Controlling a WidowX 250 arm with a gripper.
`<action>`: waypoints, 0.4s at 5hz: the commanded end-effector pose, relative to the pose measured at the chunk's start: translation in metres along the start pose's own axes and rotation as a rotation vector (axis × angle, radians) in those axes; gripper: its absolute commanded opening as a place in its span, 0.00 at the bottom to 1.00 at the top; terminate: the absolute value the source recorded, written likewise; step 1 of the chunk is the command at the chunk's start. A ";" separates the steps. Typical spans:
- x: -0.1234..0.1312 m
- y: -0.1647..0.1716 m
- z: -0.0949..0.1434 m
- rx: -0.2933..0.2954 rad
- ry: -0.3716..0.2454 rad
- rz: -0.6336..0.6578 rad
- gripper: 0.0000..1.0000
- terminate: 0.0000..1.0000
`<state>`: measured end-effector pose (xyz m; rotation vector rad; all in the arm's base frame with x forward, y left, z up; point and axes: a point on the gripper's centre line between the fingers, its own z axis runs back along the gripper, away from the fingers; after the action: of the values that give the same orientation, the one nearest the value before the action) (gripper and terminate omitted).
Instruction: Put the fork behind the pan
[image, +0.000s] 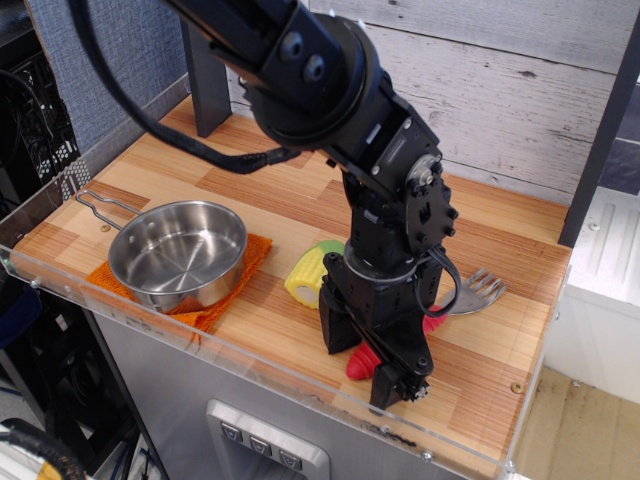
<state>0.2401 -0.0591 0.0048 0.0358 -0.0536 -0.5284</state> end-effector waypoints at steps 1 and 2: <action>0.009 0.007 -0.002 -0.023 -0.037 0.011 1.00 0.00; 0.012 0.007 0.004 -0.005 -0.044 0.011 0.00 0.00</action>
<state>0.2585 -0.0607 0.0053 0.0162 -0.0867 -0.5096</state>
